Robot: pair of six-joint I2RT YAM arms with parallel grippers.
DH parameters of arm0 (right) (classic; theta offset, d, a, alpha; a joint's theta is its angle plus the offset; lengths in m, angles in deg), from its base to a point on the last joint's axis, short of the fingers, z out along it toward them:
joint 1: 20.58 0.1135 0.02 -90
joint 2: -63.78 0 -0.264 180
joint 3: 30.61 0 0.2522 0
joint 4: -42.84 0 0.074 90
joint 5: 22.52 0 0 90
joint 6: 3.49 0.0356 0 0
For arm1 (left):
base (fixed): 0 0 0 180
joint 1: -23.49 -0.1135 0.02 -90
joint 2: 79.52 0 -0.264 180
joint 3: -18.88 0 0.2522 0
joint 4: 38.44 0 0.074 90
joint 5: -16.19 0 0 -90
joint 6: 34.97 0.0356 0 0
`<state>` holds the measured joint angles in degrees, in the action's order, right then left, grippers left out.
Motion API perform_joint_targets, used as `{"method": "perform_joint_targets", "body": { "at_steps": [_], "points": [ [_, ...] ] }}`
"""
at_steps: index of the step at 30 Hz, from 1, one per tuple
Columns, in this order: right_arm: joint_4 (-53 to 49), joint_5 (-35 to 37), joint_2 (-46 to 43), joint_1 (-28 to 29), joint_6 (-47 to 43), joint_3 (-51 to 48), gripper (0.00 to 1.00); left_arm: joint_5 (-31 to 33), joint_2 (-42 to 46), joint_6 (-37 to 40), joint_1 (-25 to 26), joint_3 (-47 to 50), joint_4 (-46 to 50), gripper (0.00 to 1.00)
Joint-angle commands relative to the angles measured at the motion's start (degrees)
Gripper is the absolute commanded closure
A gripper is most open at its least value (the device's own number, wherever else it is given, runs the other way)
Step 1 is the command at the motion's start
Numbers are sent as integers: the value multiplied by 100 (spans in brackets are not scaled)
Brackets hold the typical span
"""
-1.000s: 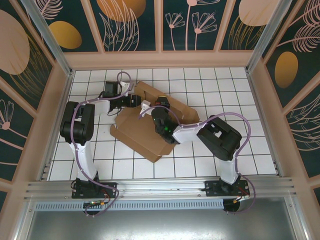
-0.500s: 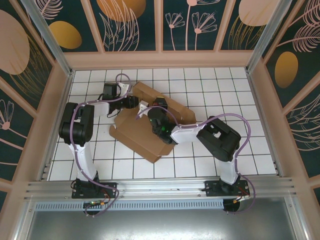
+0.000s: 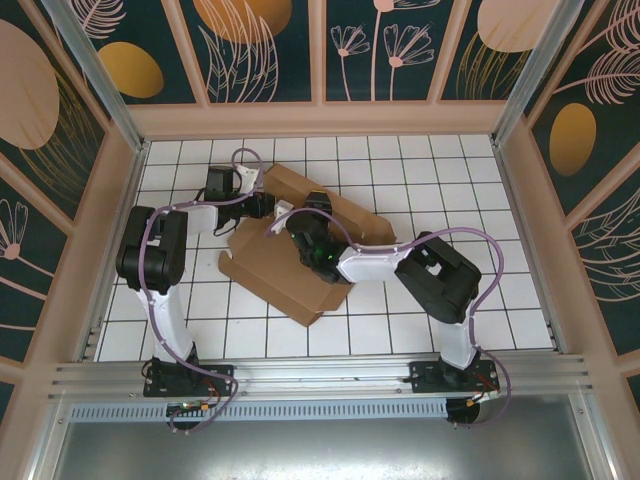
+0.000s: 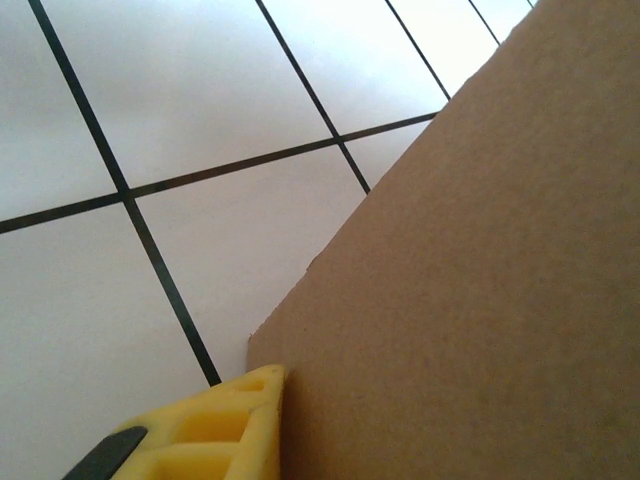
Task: Fold the paper box
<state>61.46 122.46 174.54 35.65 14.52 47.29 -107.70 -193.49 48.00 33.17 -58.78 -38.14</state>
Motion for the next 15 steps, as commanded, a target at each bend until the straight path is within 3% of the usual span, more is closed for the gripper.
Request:
{"method": "perform_joint_targets", "body": {
  "at_steps": [1, 6, 11, 15],
  "points": [
    [-784, -497, -197, 108, 641, 215, 61, -310, 230, 110, 69, 97, 62, 78],
    [-1491, -1080, -580, 183, 1508, 413, 35, -268, 229, 151, 68, 128, 17, 78],
    [-2084, -1905, -1081, 325, 2365, 618, 21, -249, 221, 145, 70, 154, -51, 78],
    [-2246, -2761, -1497, 330, 3268, 781, 18, -271, 207, 64, 70, 217, -251, 76]
  ]
}}
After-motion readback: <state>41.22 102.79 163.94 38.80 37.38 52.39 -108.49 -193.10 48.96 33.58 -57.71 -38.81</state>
